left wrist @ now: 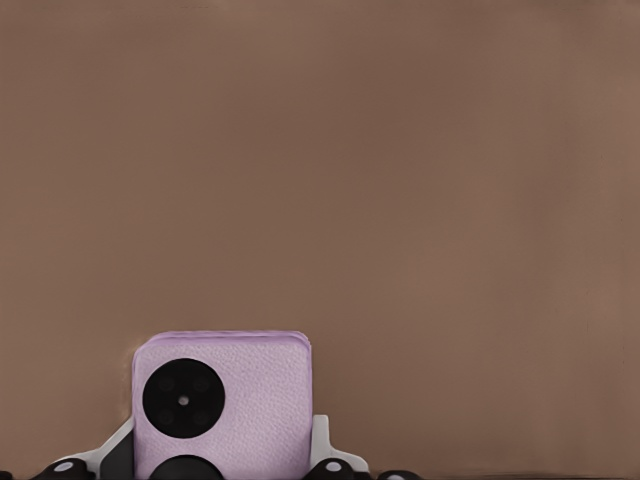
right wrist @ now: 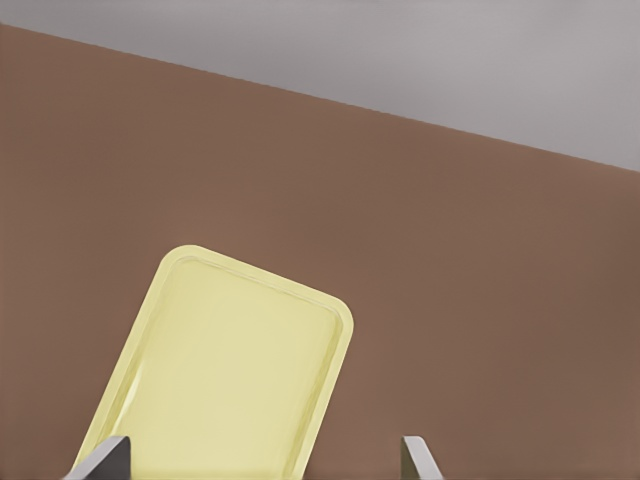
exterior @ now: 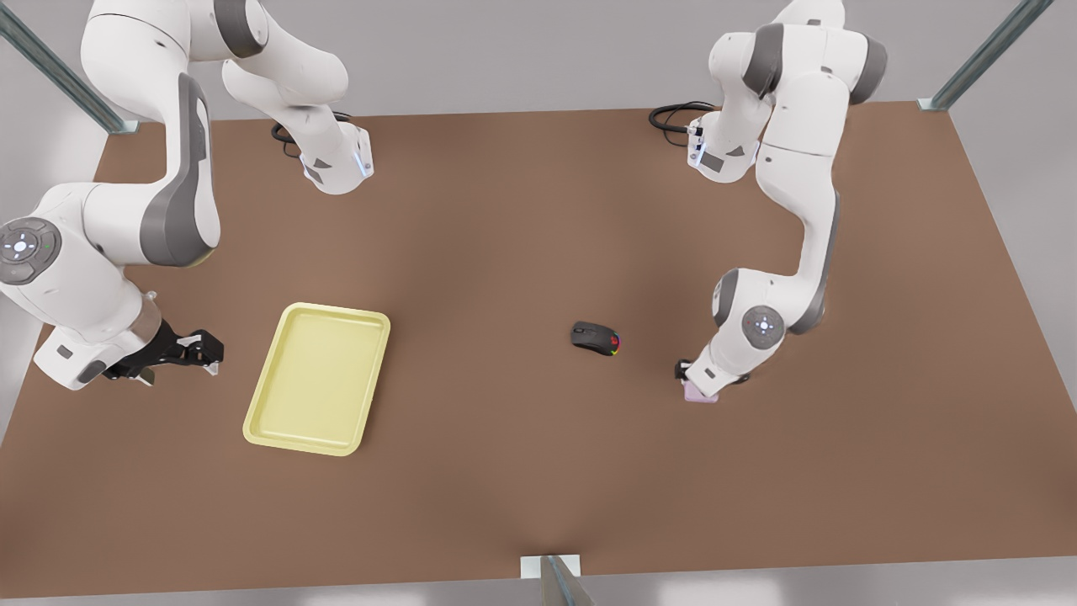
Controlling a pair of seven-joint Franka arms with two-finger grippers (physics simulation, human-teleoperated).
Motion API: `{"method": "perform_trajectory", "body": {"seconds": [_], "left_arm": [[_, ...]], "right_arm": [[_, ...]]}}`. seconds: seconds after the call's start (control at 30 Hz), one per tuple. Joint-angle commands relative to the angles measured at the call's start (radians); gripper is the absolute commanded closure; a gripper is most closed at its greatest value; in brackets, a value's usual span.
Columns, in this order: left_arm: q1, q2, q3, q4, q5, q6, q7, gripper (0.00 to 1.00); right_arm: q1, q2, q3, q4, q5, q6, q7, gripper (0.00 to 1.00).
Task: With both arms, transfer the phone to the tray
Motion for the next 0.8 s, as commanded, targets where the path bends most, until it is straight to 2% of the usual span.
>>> {"method": "perform_trajectory", "body": {"seconds": [0.0,0.13,0.23,0.33,0.4,0.47,0.57,0.73,0.77], "left_arm": [[-0.069,0.018,-0.001,0.07,-0.01,-0.143,-0.252,0.22],[-0.236,0.147,0.0,0.336,-0.094,-0.231,-0.506,0.22],[-0.343,0.219,-0.001,0.47,-0.096,-0.232,-0.687,0.22],[-0.425,0.285,0.0,0.585,-0.086,-0.215,-0.717,0.22],[-0.48,0.311,0.002,0.61,-0.08,-0.165,-0.7,0.22],[-0.485,0.39,0.002,0.708,-0.045,-0.15,-0.608,0.21],[-0.521,0.448,0.0,0.711,-0.043,-0.008,-0.6,0.2],[-0.541,0.5,0.002,0.732,-0.042,0.025,-0.594,0.2],[-0.543,0.503,0.002,0.739,-0.042,0.025,-0.594,0.14]], "right_arm": [[0.0,-0.001,0.0,-0.002,0.001,-0.001,-0.005,0.0],[0.008,0.0,0.003,-0.004,0.002,-0.001,-0.004,0.0],[0.007,0.0,0.003,-0.004,0.002,-0.001,-0.004,0.0],[0.008,0.0,0.003,-0.004,0.002,-0.001,-0.004,0.0],[0.008,0.0,0.003,-0.004,0.002,-0.001,-0.004,0.0],[0.002,0.0,0.003,-0.007,0.002,-0.002,-0.014,0.0],[0.002,0.0,0.003,-0.005,0.004,-0.001,-0.014,0.0],[0.0,0.0,0.003,-0.007,0.002,-0.001,-0.016,0.0],[0.003,0.0,0.003,-0.005,0.004,-0.001,-0.016,0.0]]}}
